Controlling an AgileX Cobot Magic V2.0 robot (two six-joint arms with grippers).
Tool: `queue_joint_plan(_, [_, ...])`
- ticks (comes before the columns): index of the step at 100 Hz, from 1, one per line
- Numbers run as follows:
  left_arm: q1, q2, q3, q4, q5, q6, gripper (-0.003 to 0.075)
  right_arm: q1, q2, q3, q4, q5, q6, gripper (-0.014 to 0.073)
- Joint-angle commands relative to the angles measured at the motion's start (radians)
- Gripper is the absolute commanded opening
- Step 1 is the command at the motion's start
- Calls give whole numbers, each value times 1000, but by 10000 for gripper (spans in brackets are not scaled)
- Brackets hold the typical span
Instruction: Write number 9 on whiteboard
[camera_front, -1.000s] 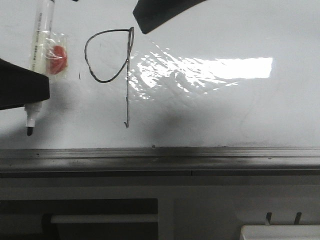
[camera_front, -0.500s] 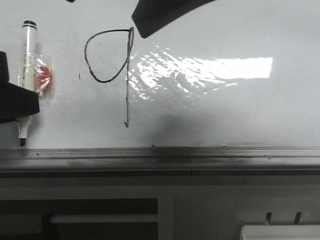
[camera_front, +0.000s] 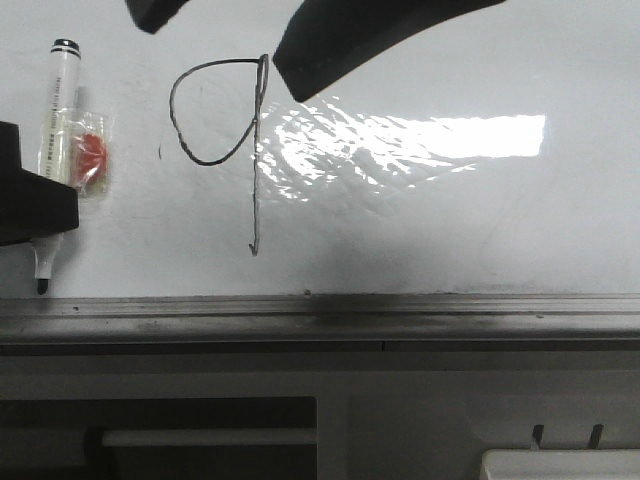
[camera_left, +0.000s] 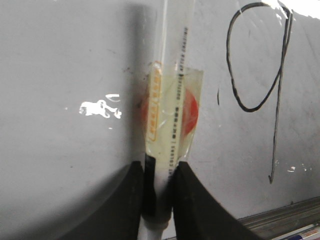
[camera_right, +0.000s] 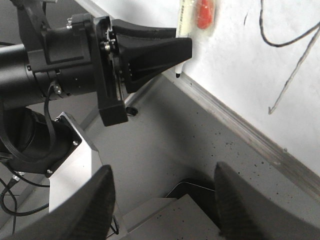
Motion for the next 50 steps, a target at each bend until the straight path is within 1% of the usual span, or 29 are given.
queue_joint_plan(1, [1, -4, -26, 5, -74, -5, 168, 1, -29, -33, 28, -42, -8, 379])
queue_joint_plan(10, [1, -4, -26, 1, -74, -5, 291, 1, -29, -33, 28, -42, -8, 379])
queue_joint_plan(17, [1, -4, -26, -1, -76, -5, 341, 1, -29, -33, 28, -42, -8, 379])
queue_joint_plan(22, [1, -4, -26, -1, -84, -5, 352, 1, -29, -33, 28, -42, -8, 379])
queue_joint_plan(40, [1, -19, -26, 1, -89, -14, 352, 1, -29, -33, 6, -57, -8, 373])
queue_joint_plan(44, [1, -35, -26, 8, -89, -14, 351, 1, -29, -33, -18, -71, -8, 336])
queue_joint_plan(47, [1, -54, -26, 9, -87, -14, 351, 1, -29, -31, -44, -78, -8, 291])
queue_joint_plan(48, [1, -58, -26, 9, -87, -14, 350, 1, -29, -31, -55, -78, -8, 249])
queue_joint_plan(49, [1, -63, -26, 9, -85, -14, 350, 1, -29, -31, -60, -78, -8, 249])
queue_joint_plan(50, [1, -71, -26, 9, -85, -14, 350, 1, -29, -31, -65, -78, -8, 218])
